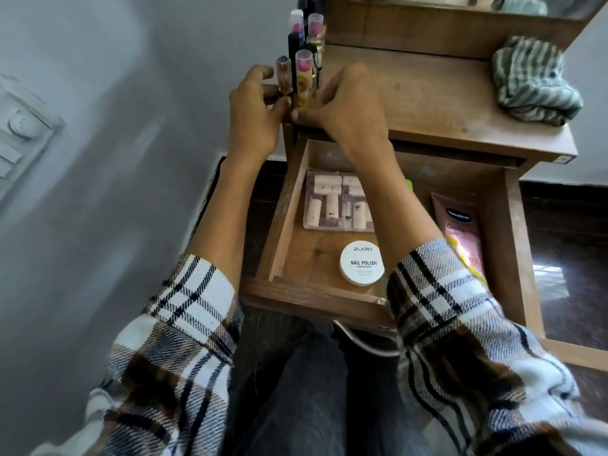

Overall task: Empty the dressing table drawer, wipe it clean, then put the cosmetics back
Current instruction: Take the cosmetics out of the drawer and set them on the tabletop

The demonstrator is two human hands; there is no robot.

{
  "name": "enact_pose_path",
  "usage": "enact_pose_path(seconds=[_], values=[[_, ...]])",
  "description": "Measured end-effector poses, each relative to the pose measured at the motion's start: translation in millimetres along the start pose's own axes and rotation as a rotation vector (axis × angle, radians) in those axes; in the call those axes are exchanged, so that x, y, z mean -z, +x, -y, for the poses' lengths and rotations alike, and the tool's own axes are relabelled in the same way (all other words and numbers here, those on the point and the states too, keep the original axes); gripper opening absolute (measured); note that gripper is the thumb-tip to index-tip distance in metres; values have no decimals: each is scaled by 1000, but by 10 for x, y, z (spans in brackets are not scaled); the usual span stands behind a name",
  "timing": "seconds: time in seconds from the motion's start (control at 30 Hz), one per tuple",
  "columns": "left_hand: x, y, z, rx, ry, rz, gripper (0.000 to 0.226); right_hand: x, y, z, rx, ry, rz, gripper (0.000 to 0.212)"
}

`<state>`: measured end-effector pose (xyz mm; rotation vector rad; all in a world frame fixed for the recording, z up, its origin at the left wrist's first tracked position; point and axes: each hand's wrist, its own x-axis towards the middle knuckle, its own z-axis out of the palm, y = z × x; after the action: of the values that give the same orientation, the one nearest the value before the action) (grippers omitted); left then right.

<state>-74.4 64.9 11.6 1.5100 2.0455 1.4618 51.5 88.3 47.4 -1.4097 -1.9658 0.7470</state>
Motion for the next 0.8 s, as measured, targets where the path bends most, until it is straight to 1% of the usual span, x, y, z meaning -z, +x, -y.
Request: enact_pose_path(seconds=[0.07, 0.13, 0.23, 0.3, 0.4, 0.47, 0.53, 0.6, 0.67, 0.8], values=[[7, -24, -21, 49, 41, 9, 49, 151, -55, -35, -24, 26, 3, 37], [33, -68, -50, 90, 79, -9, 59, 322, -131, -136, -72, 26, 16, 39], [104, -245, -126, 130, 74, -76, 64, 566, -320, -362, -148, -13, 76, 39], [129, -448, -165, 148, 71, -78, 62, 671, -471, -502, -197, -42, 120, 39], [106, -836, -228, 138, 80, 6, 54, 728, -724, -659, -265, -93, 166, 34], [55, -1072, -272, 114, 75, 62, 46, 706, -868, -740, -306, -80, 189, 29], [4, -1273, -315, 107, 75, 154, 39, 659, -998, -808, -334, -73, 210, 26], [-53, -1397, -335, 151, 121, 280, 38, 580, -1073, -866, -360, -77, 211, 22], [-90, -1454, -354, 206, 226, 368, 39, 499, -1134, -899, -385, -62, 191, 20], [-99, -1428, -415, 343, 355, 406, 26, 359, -1178, -915, -391, -37, 156, 23]])
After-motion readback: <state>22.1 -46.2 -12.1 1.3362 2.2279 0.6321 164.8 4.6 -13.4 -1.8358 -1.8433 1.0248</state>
